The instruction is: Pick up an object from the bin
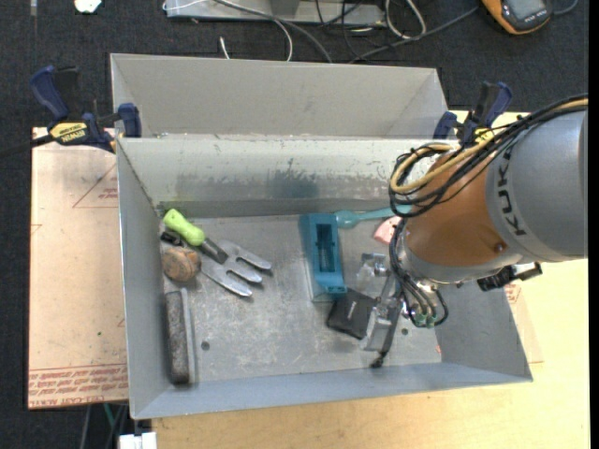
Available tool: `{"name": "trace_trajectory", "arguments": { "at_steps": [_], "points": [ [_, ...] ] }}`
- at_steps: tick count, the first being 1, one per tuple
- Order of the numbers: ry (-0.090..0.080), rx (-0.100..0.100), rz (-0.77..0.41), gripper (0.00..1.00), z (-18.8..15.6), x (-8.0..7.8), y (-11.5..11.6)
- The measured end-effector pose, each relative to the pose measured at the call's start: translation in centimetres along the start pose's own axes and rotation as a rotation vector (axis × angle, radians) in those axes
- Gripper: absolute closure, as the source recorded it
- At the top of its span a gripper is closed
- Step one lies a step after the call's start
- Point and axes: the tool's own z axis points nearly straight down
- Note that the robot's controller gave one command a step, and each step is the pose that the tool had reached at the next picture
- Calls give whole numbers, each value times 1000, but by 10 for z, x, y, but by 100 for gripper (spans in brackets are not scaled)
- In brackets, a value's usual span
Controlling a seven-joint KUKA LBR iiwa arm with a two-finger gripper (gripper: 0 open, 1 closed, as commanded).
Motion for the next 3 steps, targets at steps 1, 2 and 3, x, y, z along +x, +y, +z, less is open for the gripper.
{"name": "trace_trajectory", "arguments": {
  "at_steps": [1,2,3],
  "points": [
    [-16,3,-53,0,32,7,7],
    [-10,0,-14,100,30,18,13],
    [-10,0,-14,100,30,18,13]
  ]
}}
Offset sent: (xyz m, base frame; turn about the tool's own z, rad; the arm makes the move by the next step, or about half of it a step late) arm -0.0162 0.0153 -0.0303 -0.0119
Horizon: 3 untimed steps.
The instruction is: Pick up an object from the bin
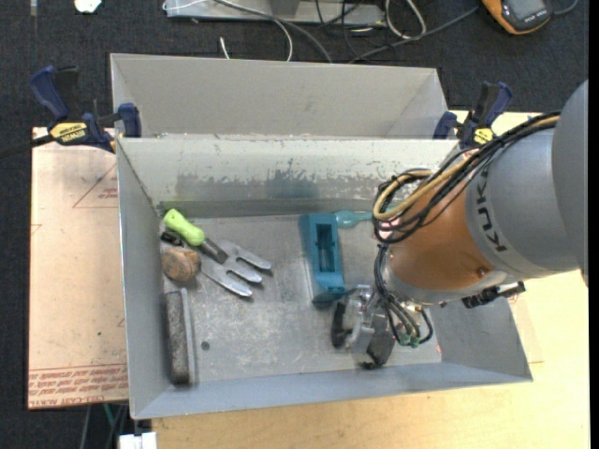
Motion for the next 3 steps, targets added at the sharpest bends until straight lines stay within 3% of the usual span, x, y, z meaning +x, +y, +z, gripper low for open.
{"name": "trace_trajectory", "arguments": {
  "at_steps": [1,3],
  "points": [
    [11,1,0,100,-20,3,0],
    [5,-1,-1,100,-85,0,1]
  ]
}}
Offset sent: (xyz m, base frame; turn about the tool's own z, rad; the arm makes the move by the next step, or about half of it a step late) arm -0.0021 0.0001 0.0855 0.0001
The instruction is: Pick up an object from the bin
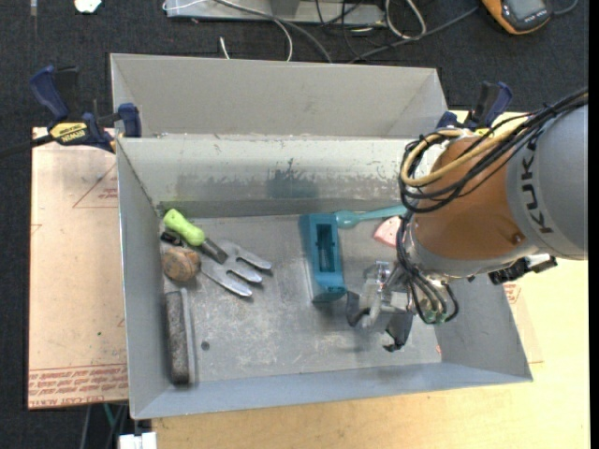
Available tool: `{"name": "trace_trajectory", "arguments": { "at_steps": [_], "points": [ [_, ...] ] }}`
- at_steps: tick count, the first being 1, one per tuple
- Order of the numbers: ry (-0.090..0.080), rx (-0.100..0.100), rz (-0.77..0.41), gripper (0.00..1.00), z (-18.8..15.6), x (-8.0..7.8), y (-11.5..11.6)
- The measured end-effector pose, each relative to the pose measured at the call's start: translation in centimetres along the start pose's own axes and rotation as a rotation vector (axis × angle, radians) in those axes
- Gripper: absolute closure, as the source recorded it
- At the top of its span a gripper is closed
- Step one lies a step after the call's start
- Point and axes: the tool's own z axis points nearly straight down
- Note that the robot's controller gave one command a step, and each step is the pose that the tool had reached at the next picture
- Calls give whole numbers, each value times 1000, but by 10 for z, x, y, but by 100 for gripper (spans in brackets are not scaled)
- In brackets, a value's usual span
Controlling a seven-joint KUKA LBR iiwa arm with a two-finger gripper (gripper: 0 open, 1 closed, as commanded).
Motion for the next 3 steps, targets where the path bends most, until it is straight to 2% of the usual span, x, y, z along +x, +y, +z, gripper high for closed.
{"name": "trace_trajectory", "arguments": {
  "at_steps": [1,3],
  "points": [
    [-4,-1,-1,100,-19,-1,1],
    [-4,-2,-3,100,-35,-1,1]
  ]
}}
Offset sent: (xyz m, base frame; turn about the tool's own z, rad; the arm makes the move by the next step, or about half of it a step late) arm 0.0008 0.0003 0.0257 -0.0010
